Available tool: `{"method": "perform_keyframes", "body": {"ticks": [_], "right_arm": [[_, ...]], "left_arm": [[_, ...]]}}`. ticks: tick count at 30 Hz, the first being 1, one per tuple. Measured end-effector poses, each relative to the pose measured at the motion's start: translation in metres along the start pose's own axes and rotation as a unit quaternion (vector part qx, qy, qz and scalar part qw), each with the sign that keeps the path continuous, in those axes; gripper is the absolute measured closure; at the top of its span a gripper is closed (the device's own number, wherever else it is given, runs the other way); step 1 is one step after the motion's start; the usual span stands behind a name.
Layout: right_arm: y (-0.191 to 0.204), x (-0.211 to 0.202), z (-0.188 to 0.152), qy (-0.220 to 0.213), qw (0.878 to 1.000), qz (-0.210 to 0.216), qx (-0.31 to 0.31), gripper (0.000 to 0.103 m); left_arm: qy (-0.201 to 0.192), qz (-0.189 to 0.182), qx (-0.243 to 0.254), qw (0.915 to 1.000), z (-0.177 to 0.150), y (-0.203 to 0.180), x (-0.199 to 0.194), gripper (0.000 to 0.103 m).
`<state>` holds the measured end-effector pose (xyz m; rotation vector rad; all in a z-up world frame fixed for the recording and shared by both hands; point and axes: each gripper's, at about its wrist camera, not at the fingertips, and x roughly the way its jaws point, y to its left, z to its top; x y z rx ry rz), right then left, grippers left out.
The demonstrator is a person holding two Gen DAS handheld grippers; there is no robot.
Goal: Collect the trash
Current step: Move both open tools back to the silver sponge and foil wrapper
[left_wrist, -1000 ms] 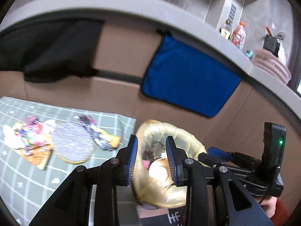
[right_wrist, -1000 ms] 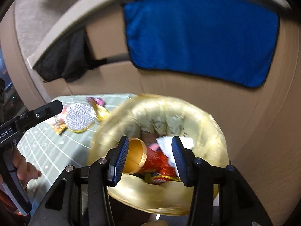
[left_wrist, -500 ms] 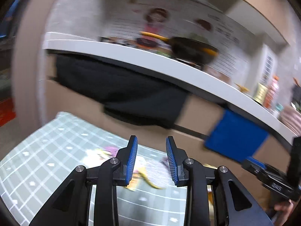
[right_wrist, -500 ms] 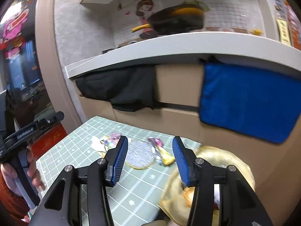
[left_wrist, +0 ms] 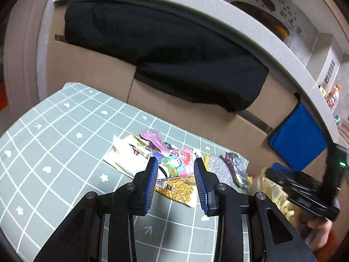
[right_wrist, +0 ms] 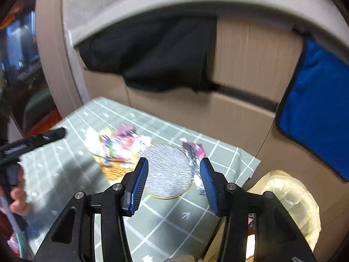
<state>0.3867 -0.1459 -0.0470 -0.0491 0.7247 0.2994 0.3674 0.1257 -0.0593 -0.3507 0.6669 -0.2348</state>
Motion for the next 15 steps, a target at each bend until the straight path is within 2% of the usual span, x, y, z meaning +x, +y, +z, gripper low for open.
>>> {"method": "perform_keyframes", "body": {"ticks": [4,8,10,11,12,13,15], "right_arm": [[-0.017,0.051,0.002,0.044,0.999,-0.017,0.008,0.057],[-0.034,0.095,0.000,0.086,0.996,-0.015,0.033,0.057],[-0.042,0.113,-0.004,0.106,0.993,-0.013,0.044,0.057],[-0.045,0.118,-0.006,0.111,0.993,-0.007,0.050,0.066],[-0.047,0.117,-0.008,0.107,0.993,-0.002,0.054,0.081],[-0.048,0.113,-0.010,0.098,0.994,0.001,0.055,0.091],[-0.048,0.103,-0.012,0.083,0.995,0.006,0.056,0.094]], "left_arm": [[0.007,-0.016,0.007,0.9998,-0.001,0.000,0.014,0.068],[0.047,-0.061,-0.001,0.9970,-0.006,-0.006,0.034,0.067],[0.066,-0.070,-0.010,0.9953,-0.009,-0.009,0.047,0.067],[0.075,-0.072,-0.015,0.9945,-0.011,-0.011,0.053,0.067],[0.086,-0.075,-0.023,0.9932,-0.014,-0.014,0.063,0.067],[0.091,-0.077,-0.028,0.9924,-0.015,-0.016,0.069,0.067],[0.100,-0.079,-0.037,0.9912,-0.018,-0.022,0.083,0.067]]}}
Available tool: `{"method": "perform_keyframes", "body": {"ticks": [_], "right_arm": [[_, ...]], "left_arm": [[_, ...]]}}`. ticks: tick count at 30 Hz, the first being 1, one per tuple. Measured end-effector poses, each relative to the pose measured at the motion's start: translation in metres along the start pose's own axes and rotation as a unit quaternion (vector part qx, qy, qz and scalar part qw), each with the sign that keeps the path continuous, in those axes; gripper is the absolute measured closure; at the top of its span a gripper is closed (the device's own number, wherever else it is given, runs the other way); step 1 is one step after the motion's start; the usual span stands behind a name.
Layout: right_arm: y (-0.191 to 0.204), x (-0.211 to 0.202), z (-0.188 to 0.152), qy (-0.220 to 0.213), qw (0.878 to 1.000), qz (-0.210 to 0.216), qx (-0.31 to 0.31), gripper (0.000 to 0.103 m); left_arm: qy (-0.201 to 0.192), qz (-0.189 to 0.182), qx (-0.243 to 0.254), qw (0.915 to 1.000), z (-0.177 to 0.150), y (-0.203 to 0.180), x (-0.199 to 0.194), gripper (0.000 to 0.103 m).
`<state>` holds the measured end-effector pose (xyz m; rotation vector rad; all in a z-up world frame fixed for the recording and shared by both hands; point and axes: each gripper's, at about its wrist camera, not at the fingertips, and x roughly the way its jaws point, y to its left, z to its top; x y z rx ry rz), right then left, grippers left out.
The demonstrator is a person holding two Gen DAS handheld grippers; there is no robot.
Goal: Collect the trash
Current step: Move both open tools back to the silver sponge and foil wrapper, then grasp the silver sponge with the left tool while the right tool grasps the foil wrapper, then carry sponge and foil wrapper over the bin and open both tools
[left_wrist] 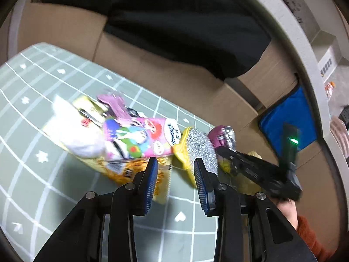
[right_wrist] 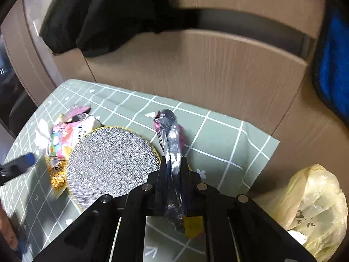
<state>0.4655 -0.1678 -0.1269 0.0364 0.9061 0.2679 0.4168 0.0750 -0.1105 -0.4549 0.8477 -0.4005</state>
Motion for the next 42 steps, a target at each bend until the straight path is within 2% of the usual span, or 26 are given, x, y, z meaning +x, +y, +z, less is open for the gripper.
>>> {"method": "perform_keyframes", "body": {"ticks": [5,9,12,13,14,16,19,22,24,26,29,34,42], "right_arm": [[-0.004,-0.008,-0.016,0.011,0.998,0.050,0.024,0.094],[-0.008,-0.011,-0.022,0.008,0.997,0.065,0.035,0.094],[-0.010,-0.014,-0.026,0.005,0.997,0.071,0.038,0.094],[-0.009,-0.014,-0.026,0.003,0.997,0.073,0.038,0.094],[-0.009,-0.018,-0.028,0.000,0.997,0.074,0.037,0.094],[-0.007,-0.022,-0.030,-0.006,0.997,0.074,0.032,0.094],[-0.001,-0.034,-0.033,-0.017,0.997,0.078,0.024,0.094],[0.008,-0.054,-0.034,-0.038,0.996,0.078,0.009,0.094],[0.015,-0.073,-0.034,-0.058,0.996,0.074,-0.007,0.094],[0.019,-0.089,-0.035,-0.073,0.994,0.075,-0.016,0.094],[0.025,-0.117,-0.035,-0.097,0.992,0.073,-0.029,0.094],[0.026,-0.165,-0.038,-0.137,0.988,0.060,-0.043,0.094],[0.003,-0.234,-0.054,-0.191,0.981,0.024,-0.038,0.094]], "left_arm": [[0.026,0.009,-0.034,0.9990,0.001,-0.008,0.043,0.067],[0.041,0.015,-0.064,0.9970,0.000,-0.010,0.064,0.068],[0.044,0.022,-0.060,0.9970,-0.001,-0.016,0.066,0.069],[0.047,0.029,-0.051,0.9972,-0.001,-0.020,0.066,0.070],[0.046,0.031,-0.042,0.9976,-0.002,-0.025,0.064,0.077],[0.043,0.042,-0.029,0.9978,-0.004,-0.031,0.060,0.084],[0.019,0.047,-0.013,0.9986,-0.008,-0.040,0.040,0.089],[-0.015,0.065,0.012,0.9977,-0.011,-0.053,0.012,0.090],[-0.047,0.082,0.039,0.9948,-0.013,-0.065,-0.011,0.090],[-0.084,0.104,0.073,0.9884,-0.015,-0.081,-0.035,0.090],[-0.113,0.116,0.104,0.9814,-0.018,-0.098,-0.064,0.090],[-0.143,0.121,0.154,0.9702,-0.028,-0.138,-0.091,0.090],[-0.171,0.101,0.217,0.9558,-0.051,-0.207,-0.113,0.090]]}}
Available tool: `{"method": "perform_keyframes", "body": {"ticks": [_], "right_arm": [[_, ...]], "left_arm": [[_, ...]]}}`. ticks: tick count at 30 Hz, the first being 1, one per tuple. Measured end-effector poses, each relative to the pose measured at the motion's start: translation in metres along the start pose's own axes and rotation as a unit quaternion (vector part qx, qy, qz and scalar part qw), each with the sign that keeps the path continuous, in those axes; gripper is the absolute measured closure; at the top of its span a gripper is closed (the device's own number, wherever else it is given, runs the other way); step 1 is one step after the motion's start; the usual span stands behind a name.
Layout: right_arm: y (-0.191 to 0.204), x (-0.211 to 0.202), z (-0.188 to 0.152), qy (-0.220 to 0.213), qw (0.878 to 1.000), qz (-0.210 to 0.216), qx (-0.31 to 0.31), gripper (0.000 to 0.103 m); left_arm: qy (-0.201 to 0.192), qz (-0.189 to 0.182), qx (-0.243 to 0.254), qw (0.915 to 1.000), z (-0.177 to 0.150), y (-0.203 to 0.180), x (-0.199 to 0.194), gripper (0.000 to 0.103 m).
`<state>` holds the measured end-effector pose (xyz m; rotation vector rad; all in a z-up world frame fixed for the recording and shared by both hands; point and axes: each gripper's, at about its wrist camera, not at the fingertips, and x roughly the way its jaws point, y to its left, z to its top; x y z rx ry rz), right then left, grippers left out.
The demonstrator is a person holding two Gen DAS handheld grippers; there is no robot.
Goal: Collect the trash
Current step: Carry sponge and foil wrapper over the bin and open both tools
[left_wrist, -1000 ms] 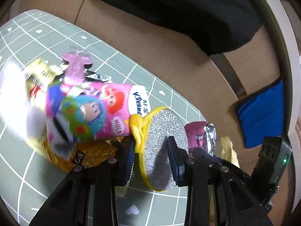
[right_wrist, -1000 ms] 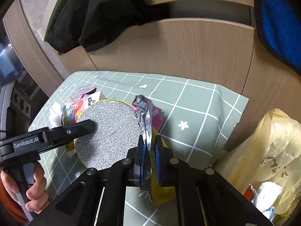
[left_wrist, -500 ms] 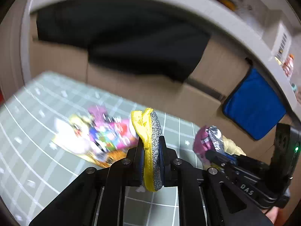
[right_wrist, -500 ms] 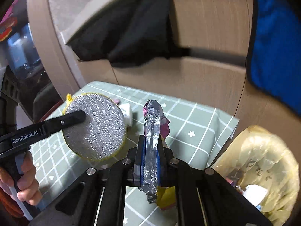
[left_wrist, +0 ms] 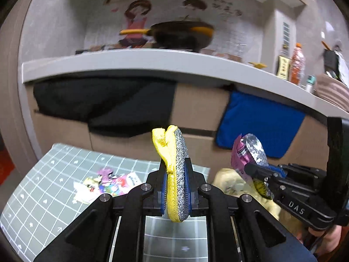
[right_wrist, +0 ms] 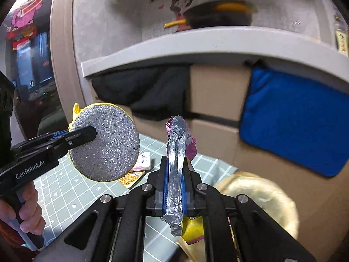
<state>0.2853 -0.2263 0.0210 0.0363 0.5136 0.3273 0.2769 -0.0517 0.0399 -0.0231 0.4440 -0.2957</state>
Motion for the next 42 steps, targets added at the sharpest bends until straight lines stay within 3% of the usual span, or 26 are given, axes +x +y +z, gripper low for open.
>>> {"method": "perform_keyframes", "body": {"ticks": [8,19,28,35,42], "right_arm": [[-0.039,-0.062,-0.011,-0.031,0.998,-0.050,0.016,0.094],[-0.096,-0.094,-0.035,-0.041,0.993,-0.083,0.067,0.094],[-0.125,-0.082,-0.054,-0.026,0.991,-0.080,0.100,0.094],[-0.143,-0.051,-0.069,0.001,0.989,-0.071,0.127,0.094],[-0.158,-0.018,-0.086,0.035,0.987,-0.065,0.143,0.094]], "left_arm": [[-0.002,-0.040,0.044,0.9982,-0.001,-0.069,-0.009,0.090],[0.026,-0.076,0.084,0.9932,-0.013,-0.132,0.015,0.090],[0.065,-0.097,0.076,0.9902,-0.029,-0.144,0.052,0.090],[0.136,-0.112,0.045,0.9833,-0.054,-0.135,0.103,0.090],[0.176,-0.120,0.031,0.9766,-0.072,-0.130,0.141,0.090]]}}
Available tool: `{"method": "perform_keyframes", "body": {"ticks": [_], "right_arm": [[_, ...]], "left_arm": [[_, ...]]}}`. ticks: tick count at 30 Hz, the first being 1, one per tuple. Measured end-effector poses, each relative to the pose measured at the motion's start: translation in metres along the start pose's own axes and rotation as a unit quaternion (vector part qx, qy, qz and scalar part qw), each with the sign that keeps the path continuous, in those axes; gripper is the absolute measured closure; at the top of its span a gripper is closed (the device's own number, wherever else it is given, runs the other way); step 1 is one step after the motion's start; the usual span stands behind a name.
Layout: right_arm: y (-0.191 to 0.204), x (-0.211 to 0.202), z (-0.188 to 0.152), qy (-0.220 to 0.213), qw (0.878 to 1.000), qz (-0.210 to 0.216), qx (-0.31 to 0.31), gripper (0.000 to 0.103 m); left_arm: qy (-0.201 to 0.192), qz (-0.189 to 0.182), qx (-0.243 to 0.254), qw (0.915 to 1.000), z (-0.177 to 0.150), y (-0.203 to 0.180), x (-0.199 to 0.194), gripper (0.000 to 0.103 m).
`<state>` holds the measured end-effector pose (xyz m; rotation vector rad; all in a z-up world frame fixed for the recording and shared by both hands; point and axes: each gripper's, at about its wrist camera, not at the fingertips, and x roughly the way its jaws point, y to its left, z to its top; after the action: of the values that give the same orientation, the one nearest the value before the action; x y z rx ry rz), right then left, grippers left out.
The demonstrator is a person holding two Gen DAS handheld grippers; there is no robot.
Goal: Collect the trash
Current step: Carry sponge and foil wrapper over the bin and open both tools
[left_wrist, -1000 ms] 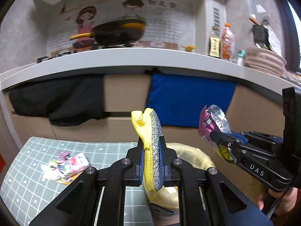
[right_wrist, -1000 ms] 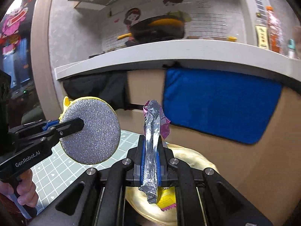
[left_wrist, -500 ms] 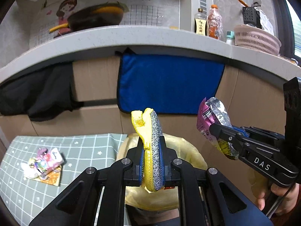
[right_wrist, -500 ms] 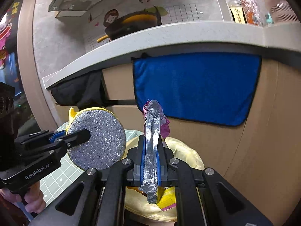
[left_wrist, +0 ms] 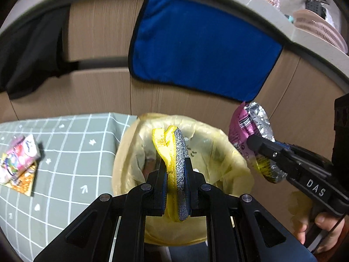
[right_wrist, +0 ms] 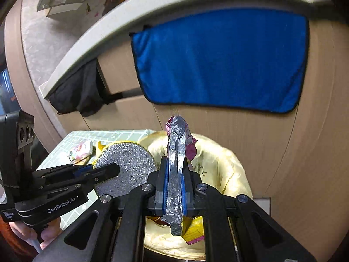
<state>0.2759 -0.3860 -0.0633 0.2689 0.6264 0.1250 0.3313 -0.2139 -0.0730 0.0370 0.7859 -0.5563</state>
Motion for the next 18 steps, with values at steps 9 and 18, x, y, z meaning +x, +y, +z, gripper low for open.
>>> {"method": "perform_keyframes", "body": {"ticks": [9,18], "right_arm": [[-0.009,0.034,-0.009,0.033,0.999,-0.008,0.009,0.094],[-0.008,0.051,-0.014,0.052,0.998,-0.015,0.008,0.093]], "left_arm": [[0.037,-0.031,-0.022,0.9986,-0.001,0.014,0.034,0.090],[0.045,-0.069,-0.039,0.9959,-0.001,0.019,0.038,0.088]]}}
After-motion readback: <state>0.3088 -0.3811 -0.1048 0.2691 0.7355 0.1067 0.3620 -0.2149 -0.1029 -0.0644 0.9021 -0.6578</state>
